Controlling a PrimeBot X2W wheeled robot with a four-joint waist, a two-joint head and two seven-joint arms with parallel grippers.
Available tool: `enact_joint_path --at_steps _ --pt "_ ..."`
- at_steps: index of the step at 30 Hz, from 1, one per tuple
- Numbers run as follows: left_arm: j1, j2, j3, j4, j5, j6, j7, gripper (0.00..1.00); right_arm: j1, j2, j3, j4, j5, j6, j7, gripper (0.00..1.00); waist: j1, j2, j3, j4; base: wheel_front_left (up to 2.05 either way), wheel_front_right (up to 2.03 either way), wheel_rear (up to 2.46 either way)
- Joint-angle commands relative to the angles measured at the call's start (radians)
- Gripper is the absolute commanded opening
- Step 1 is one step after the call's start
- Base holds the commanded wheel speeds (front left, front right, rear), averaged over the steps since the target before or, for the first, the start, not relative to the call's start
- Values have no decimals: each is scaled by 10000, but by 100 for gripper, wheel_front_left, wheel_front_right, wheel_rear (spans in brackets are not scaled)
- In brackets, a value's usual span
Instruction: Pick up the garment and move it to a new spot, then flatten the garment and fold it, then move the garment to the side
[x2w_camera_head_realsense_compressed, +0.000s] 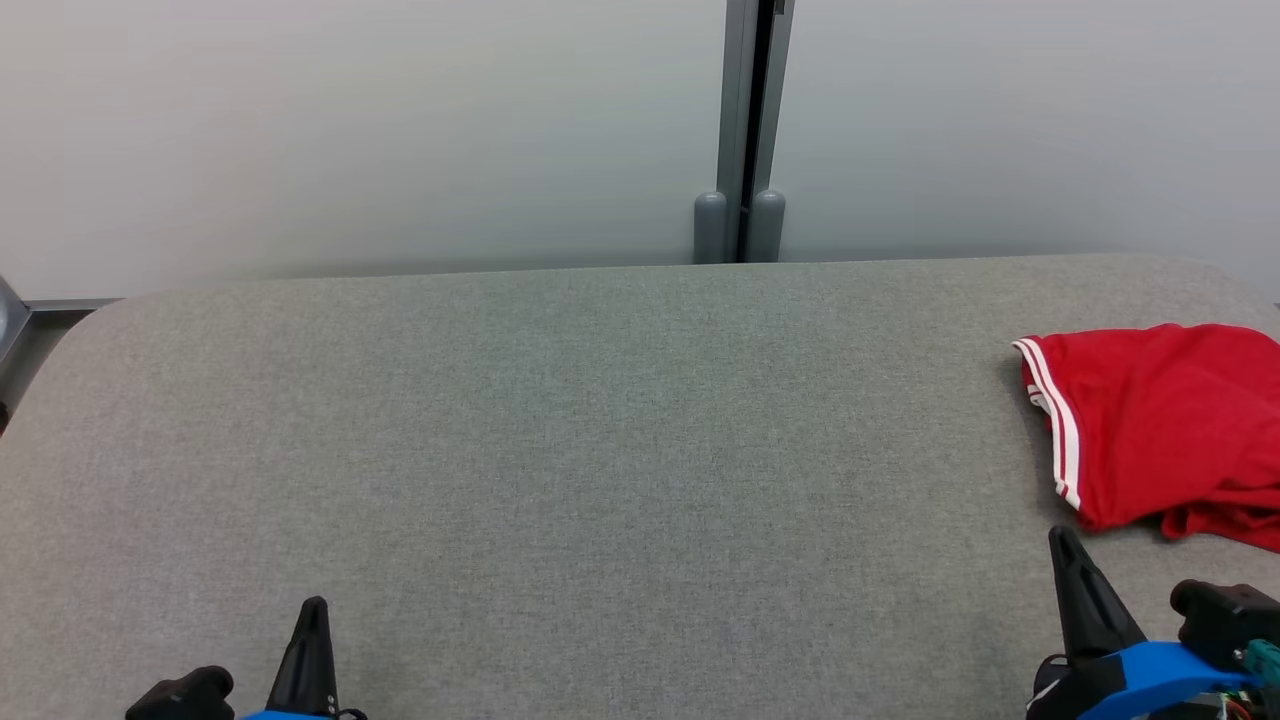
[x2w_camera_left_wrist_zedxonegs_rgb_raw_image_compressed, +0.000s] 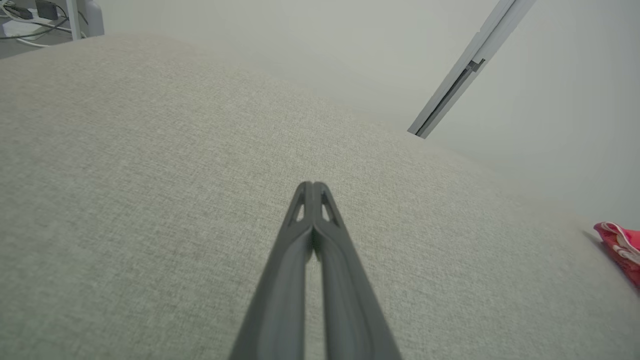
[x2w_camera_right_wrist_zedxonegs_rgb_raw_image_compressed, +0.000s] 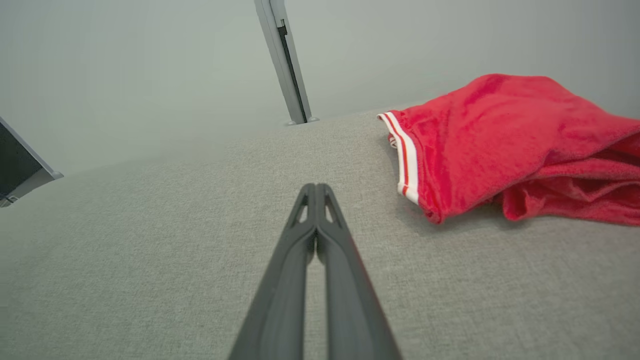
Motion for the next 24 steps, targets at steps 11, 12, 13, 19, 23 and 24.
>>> enact_joint_path --at_steps 11,12,13,19,23,24 --pt "-499 -108 372 -439 -1812 -92 518 0 -406 10 -22 -61 2330 0 272 0 0 0 4 -6 0 0 0" --pt "-516 -120 395 -457 -1948 -97 560 0 -423 11 -22 -54 2503 0 292 0 0 0 4 -6 0 0 0" --pt "-535 -132 418 -476 -2081 -100 599 0 -440 13 -23 -47 2674 0 315 0 0 0 4 -6 0 0 0" --pt "-619 -190 544 -566 -2725 -123 798 0 -519 20 -26 -9 3492 0 428 0 0 0 6 -8 0 0 0" --pt "-667 -233 635 -632 -3215 -145 946 0 -566 24 -30 20 4114 1 510 0 0 0 7 -10 0 0 0" --pt "-681 -243 656 -648 -3334 -150 987 0 -576 26 -31 27 4264 1 528 0 0 0 7 -10 0 0 0"
